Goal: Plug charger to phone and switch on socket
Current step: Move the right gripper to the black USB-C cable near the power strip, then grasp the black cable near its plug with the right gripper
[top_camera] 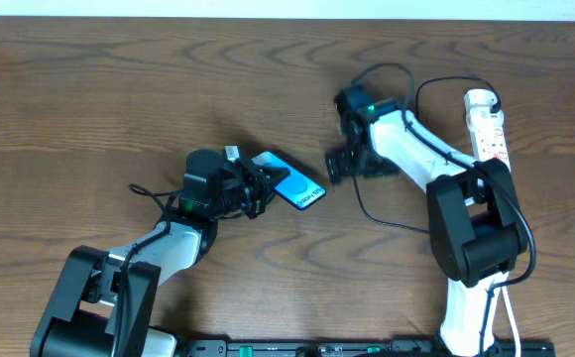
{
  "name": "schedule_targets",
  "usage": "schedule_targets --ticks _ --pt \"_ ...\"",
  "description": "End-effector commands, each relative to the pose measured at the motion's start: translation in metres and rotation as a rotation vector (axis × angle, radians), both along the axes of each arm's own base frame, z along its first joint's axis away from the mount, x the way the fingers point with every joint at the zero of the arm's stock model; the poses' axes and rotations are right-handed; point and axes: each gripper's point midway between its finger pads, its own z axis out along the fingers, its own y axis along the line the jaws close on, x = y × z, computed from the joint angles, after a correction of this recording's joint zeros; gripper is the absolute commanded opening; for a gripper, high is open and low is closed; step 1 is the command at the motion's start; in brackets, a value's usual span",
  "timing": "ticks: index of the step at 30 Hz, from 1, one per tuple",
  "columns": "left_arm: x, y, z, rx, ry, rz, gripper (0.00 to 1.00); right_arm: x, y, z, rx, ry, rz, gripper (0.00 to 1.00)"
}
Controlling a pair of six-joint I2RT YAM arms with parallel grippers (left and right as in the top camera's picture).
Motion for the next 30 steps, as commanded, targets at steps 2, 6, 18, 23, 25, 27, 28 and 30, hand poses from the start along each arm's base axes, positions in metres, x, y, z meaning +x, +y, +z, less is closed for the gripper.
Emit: schedule_targets --ticks 2,6,18,23,25,27,28,30 --pt "0.004 -0.005 0.011 -0.009 -0.045 -0.028 0.08 0.047 -0.004 0.008 0.048 -0.161 -0.198 0.99" --pt "0.004 -0.005 0.011 -0.009 -0.045 -0.028 0.08 0.065 -0.006 0.011 0.144 -0.2 -0.303 0.99" --pt "0.004 -0.005 0.011 -0.009 -0.045 -0.028 0.08 0.055 0.005 -0.025 0.221 -0.081 -0.318 0.44" --pt "0.003 -0.006 0.012 -0.013 -0.044 -0.034 0.08 0.06 0.006 -0.024 0.229 -0.097 -0.318 0.04" --pt "0.002 -0.006 0.012 -0.015 -0.043 -0.04 0.08 0.059 0.006 -0.024 0.23 -0.096 -0.318 0.01" --pt "-0.002 -0.009 0.014 -0.029 -0.04 -0.065 0.08 0.057 0.012 -0.02 0.261 -0.083 -0.304 0.01" --pt "-0.004 -0.01 0.014 -0.036 -0.038 -0.08 0.08 0.056 0.016 -0.015 0.289 -0.078 -0.275 0.01" --pt "-0.007 -0.011 0.016 -0.045 -0.039 -0.1 0.08 0.052 0.035 0.011 0.399 -0.08 -0.162 0.01"
